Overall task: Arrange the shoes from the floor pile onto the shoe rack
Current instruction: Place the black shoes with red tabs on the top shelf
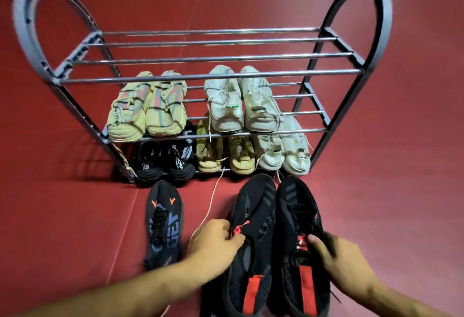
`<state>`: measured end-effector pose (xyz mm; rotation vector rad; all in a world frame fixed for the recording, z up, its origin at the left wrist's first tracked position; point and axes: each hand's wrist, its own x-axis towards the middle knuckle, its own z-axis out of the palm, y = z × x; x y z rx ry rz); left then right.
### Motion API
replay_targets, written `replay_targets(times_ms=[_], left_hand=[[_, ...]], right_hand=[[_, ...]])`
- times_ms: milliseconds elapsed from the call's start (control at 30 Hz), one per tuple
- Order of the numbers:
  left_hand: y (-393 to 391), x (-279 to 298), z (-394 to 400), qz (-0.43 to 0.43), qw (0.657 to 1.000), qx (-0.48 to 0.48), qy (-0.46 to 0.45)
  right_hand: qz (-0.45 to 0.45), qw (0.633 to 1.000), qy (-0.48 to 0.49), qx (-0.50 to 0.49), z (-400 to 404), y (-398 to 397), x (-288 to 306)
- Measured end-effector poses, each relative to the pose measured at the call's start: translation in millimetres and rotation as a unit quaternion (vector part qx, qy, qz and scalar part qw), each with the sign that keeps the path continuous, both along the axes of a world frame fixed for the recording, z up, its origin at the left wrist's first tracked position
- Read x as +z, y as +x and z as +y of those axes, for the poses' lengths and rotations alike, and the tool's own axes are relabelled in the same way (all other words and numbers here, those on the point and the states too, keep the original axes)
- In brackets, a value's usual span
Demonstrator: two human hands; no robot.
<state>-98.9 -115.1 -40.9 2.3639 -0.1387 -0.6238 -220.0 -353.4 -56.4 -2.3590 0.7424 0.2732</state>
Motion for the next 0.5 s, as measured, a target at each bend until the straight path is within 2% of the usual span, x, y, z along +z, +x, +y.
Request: replay_targets(times_ms=[133,333,500], left_hand=[[16,58,47,-0.048,0.992,0.004,-0.115],[64,167,86,-0.124,0.965,0.071,-0.221],[129,226,90,-0.115,0.926,0.187,-0.307]], right_hand=[[-0.112,0.993,0.029,0.038,11,16,65],[-0.259,0.962,0.031,0.077,27,100,175],[-0.343,0.935,0.017,0.092,54,203,235]])
